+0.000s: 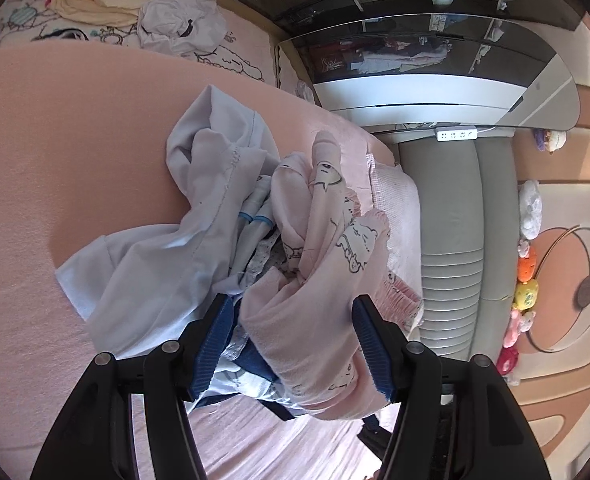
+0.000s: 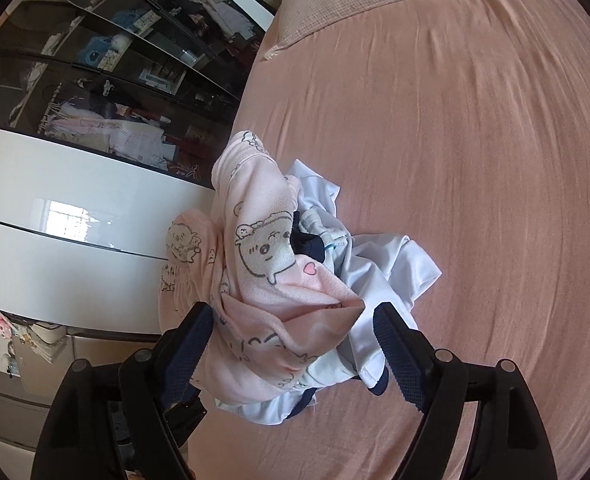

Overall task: Fold clothes
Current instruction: 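Lower the folded shorts onto the light blue clothes and open both grippers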

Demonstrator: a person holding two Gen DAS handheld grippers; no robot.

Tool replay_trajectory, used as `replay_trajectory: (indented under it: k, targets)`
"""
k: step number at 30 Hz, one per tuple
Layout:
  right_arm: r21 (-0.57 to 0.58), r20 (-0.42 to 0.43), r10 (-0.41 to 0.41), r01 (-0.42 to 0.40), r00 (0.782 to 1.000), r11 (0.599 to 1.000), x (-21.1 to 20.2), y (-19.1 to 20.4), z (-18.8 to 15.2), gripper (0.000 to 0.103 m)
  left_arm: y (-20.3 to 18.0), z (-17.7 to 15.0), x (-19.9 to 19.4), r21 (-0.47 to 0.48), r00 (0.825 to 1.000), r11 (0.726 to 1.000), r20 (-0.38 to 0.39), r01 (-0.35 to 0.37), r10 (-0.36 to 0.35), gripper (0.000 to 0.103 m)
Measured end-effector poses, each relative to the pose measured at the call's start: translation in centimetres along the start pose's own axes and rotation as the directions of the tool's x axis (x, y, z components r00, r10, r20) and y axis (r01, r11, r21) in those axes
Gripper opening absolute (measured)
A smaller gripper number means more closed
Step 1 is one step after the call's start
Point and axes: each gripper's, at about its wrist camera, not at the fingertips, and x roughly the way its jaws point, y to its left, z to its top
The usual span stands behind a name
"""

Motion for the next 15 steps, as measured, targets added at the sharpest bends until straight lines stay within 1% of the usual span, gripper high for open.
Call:
replay_trajectory:
  k: [2, 4, 8, 12, 15]
  targets:
    - [-0.007, -0.008, 0.003, -0.003, 1.000, 1.000, -0.3, 0.1, -0.4, 0.082, 0.0, -0.5, -0.5, 0.016, 1.000, 1.000, -0.004, -0.013, 0.013, 0.060]
    - [-0.007, -0.018, 0.023, -0.023, 1.000, 1.000, -0.8, 0.2, -0.8, 0.082, 0.0, -0.9, -1.0, 0.017, 1.000, 1.000, -0.005, -0.014, 0.014, 0.060]
    - [-0.042, -0.021, 0.039, -0.040, 0.999, 0.998, -2.2, 1.0, -2.0, 0.082, -0.8, -1.7, -2.7, 0.029, 1.000, 0.999, 0.025, -0.014, 0.013, 0.060]
    - [-0.076, -0.009, 0.075, -0.075, 0.997, 0.994, -4.9, 2.0, -3.3, 0.082, -2.4, -3.1, -5.0, 0.047, 0.998, 0.999, 0.067, 0.002, -0.005, 0.060]
    - [-0.116, 0.009, 0.089, -0.087, 0.996, 0.989, -7.5, 2.7, -4.4, 0.082, -4.5, -4.6, -6.8, 0.091, 0.995, 0.996, 0.095, 0.014, -0.022, 0.060]
